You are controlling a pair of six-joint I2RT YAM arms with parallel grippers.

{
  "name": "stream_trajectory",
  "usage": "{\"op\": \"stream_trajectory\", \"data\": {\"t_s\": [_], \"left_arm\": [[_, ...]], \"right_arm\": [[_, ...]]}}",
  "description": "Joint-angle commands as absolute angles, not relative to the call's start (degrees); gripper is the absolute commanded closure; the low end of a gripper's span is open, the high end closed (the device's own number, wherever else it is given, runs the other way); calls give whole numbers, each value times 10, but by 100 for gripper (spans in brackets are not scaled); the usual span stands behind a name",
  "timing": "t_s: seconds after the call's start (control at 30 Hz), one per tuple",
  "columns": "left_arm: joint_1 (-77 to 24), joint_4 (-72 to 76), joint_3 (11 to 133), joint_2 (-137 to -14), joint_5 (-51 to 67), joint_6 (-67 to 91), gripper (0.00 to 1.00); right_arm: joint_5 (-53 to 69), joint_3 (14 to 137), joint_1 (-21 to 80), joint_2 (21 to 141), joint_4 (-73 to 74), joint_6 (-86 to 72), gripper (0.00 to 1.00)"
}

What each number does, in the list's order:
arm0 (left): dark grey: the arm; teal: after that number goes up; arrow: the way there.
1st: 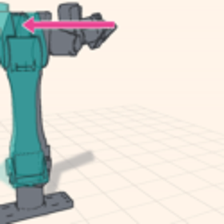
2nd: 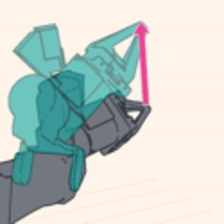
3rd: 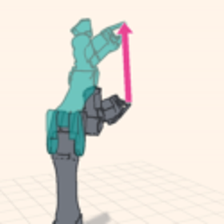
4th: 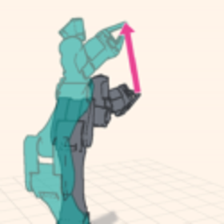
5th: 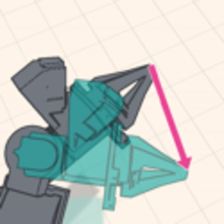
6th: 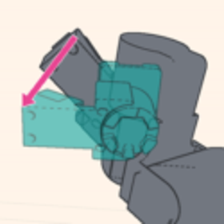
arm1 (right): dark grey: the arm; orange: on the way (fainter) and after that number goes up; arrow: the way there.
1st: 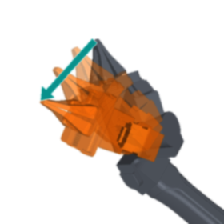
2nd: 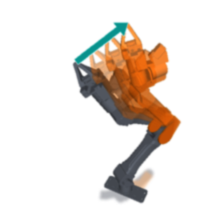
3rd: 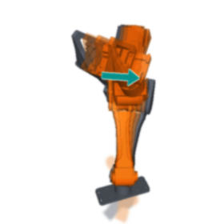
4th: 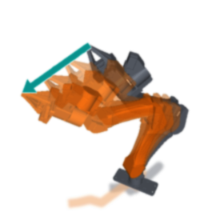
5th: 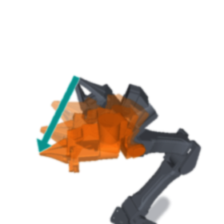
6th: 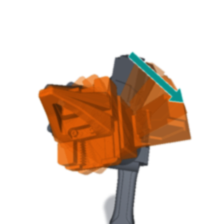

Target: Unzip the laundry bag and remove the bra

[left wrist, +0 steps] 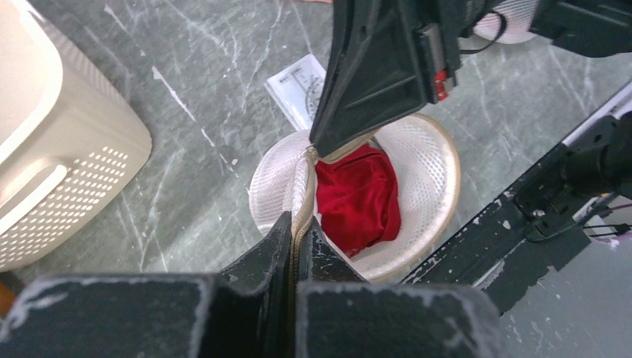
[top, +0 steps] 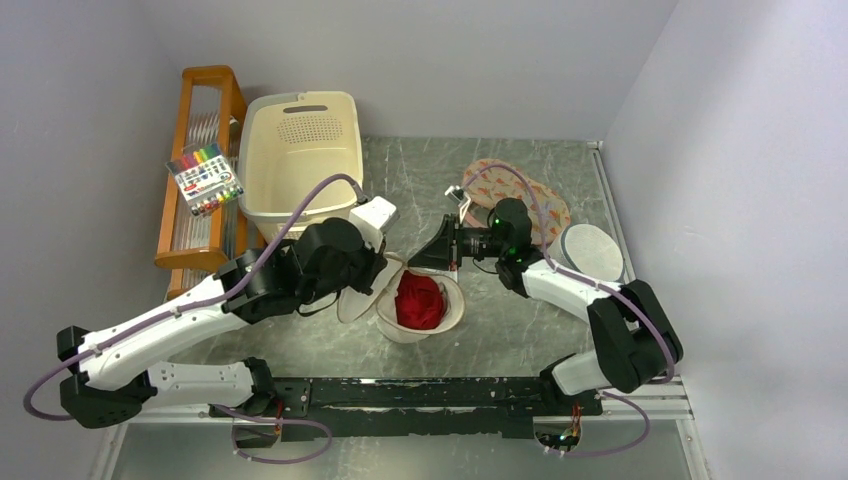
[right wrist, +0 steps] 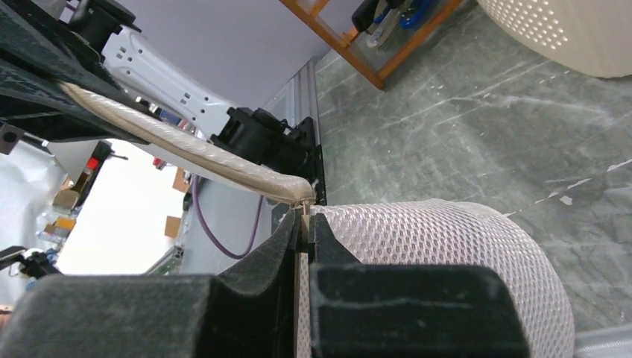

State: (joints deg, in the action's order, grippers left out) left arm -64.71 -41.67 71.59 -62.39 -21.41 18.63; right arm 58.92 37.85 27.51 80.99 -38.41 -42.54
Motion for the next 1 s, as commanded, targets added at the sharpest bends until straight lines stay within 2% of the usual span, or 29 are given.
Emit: {"op": "stream_trajectory", "data": {"t_s": [0.0,0.33,0.53,0.97], "left_arm": [[-650,-324,712,-579,-157,161,93],[-650,-284,720,-578,-77,114,93],[-650,-260,729,-584,-38,98,93],[-650,-217,731,-593,-28,86,93]], "right_arm": [[590,388,278,834,-363,-400,100],[617,401,305,837,-352,-372,100],[615,437,323,843,-281,-316,100],[613,470,351,885,-259,-316,100]]}}
